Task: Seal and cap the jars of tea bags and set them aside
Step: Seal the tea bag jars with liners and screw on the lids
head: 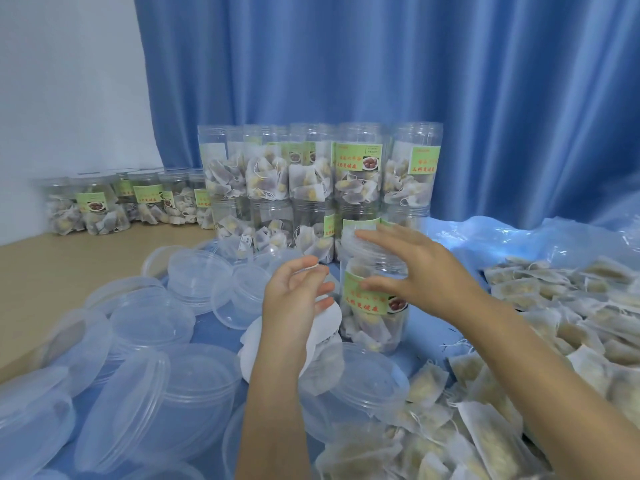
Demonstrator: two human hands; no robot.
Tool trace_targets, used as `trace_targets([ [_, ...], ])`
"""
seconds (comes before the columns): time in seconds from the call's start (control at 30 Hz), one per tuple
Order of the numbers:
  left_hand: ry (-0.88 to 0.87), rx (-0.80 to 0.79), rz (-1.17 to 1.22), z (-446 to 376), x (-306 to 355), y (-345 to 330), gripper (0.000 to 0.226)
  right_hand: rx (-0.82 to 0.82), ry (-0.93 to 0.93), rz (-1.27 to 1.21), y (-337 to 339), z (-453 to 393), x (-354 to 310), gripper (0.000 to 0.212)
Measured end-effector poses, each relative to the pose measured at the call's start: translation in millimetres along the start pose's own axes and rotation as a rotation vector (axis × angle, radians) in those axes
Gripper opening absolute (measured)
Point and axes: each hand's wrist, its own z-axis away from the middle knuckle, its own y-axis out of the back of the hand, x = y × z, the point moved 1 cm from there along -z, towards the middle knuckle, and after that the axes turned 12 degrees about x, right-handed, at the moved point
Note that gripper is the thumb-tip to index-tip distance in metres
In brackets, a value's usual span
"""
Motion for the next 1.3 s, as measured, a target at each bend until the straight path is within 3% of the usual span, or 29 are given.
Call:
trace_targets([
  [0.17, -0.005, 0.028, 0.003, -1, -6, -1, 0.014, 0.058, 0.045, 0.039, -5, 6, 3, 0.061],
  [0.3, 0.042, 0.073, 0.032, -5, -7, 4, 0.02, 0.419, 0.21, 0.055, 4, 5, -7, 0.052],
  [0.37, 0.084, 0.061, 0.005, -5, -8, 6, 0.034, 0.563, 0.166, -0.077, 9, 3, -14, 0.052],
  [0.47, 0.146, -0.001, 0.037, 3, -4, 5, 0.054, 0.629, -0.069, -0.468, 10, 4, -29, 0.054],
  [0.6, 0.13, -0.064, 0.418, 7, 7, 11, 0.048, 0.525, -0.283, -0.942, 0, 8, -47, 0.043],
  [0.7, 0.024, -0.005, 0.556, -1, 9, 34, 0.029, 0.317, -0.337, -1.06, -2, 7, -42, 0.026],
  [0.8, -0.024, -0.006, 0.545, -7, 9, 50, 0.016, 0.074, -0.302, -0.915, 2, 8, -36, 0.052],
  [0.93, -0.007, -0.032, 0.48, -9, 7, 49, 0.016, -0.145, -0.241, -0.94, 12, 8, -21, 0.081],
  [1.2, 0.056, -0.06, 0.434, -10, 3, 48, 0.034, -0.149, 0.161, -0.622, 25, 5, -19, 0.089],
  [1.3, 0.047, -0.079, 0.443, -10, 2, 47, 0.034, -0.102, 0.029, -0.651, 27, 4, -20, 0.087],
])
